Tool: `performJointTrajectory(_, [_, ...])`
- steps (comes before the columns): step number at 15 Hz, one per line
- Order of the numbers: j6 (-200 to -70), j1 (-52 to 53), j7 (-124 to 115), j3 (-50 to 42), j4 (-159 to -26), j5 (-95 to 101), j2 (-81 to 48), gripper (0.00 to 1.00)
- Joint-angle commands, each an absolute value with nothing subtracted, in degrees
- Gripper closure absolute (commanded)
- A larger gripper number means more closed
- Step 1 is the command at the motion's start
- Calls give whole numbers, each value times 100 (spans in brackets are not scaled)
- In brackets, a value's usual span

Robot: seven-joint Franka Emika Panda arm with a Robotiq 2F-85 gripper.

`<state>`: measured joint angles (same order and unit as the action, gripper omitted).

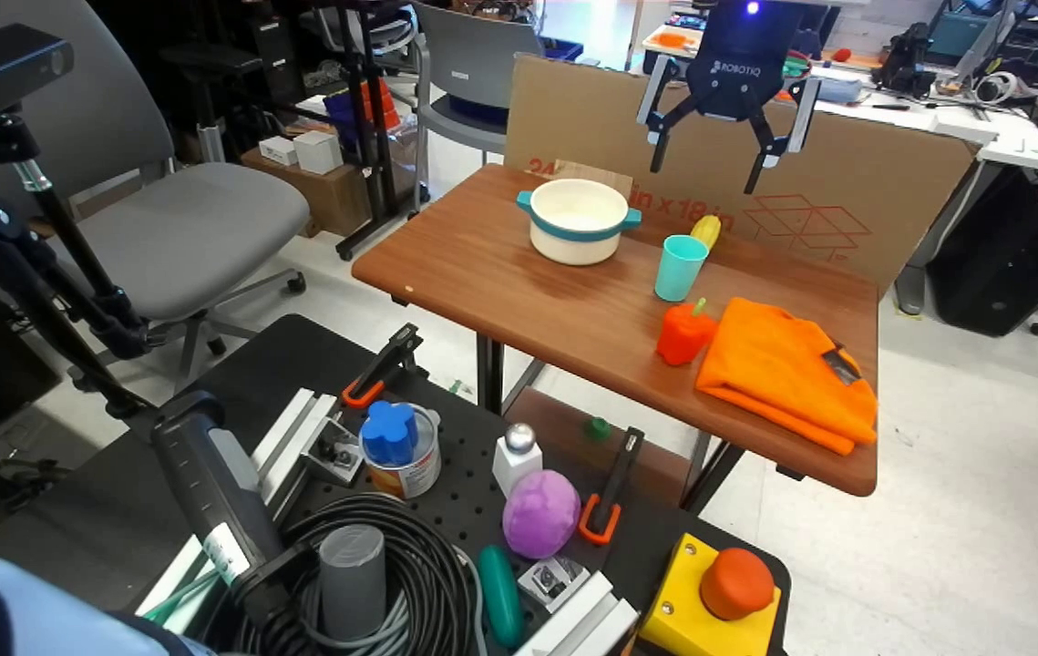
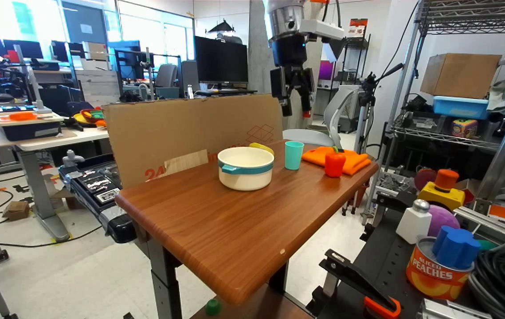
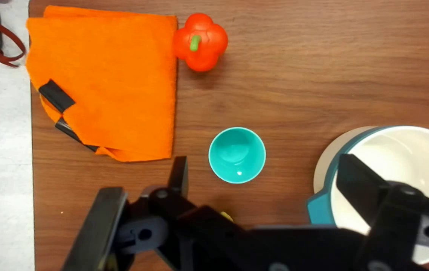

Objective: Put the blue cup inside the white pot

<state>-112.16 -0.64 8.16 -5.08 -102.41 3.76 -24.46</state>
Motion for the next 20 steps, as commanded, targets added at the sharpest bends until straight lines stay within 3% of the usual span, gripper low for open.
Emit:
performJointTrajectory(1, [-10960, -93, 739, -352, -9774, 583, -2895, 0])
performJointTrajectory(20, [-10434, -41, 842, -86, -9087, 653, -3837, 0])
